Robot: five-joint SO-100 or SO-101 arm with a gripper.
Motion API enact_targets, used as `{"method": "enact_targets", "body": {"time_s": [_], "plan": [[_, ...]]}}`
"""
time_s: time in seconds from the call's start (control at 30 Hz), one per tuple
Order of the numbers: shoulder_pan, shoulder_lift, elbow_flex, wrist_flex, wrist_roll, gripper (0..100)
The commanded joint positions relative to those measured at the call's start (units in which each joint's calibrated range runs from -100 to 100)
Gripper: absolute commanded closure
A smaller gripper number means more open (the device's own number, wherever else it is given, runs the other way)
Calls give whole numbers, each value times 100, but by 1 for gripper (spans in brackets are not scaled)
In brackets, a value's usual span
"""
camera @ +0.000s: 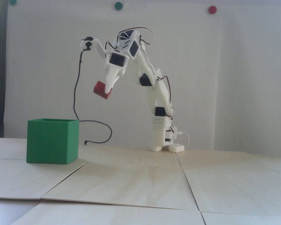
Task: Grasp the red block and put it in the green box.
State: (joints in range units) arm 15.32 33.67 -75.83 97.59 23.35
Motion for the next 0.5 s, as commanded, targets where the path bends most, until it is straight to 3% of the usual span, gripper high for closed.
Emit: {"method": "enact_targets", "body": {"time_s": [0.0, 0.47], "plan": [[522, -883, -492, 182, -133, 98], [1343, -820, -332, -197, -149, 98]]}}
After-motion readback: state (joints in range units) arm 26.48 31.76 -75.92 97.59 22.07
